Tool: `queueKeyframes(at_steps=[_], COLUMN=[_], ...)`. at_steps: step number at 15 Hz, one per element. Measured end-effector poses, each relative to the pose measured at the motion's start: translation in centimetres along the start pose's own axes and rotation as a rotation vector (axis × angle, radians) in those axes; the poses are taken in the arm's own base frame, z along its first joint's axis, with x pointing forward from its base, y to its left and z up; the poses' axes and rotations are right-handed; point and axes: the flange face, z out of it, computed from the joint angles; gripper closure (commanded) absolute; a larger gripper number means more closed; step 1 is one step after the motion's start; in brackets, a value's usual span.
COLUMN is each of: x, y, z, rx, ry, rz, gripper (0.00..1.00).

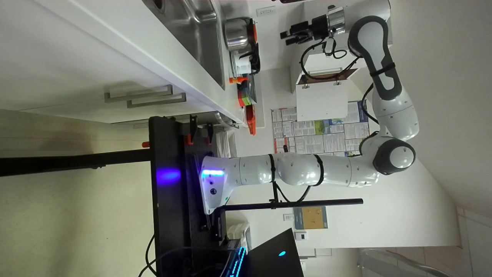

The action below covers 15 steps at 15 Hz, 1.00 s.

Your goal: Open then close the tap

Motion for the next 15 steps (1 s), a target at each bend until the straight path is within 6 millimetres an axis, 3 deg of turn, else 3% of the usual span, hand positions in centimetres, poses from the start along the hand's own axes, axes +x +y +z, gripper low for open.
queueKeyframes(at_steps=[6, 15], x=[4.6, 11.9], y=[2.4, 3.4], z=[-1.4, -2.1], rx=[0.010, 0.031], ry=[0.048, 0.112], rz=[-0.030, -0.164], gripper=[0.00, 0.00])
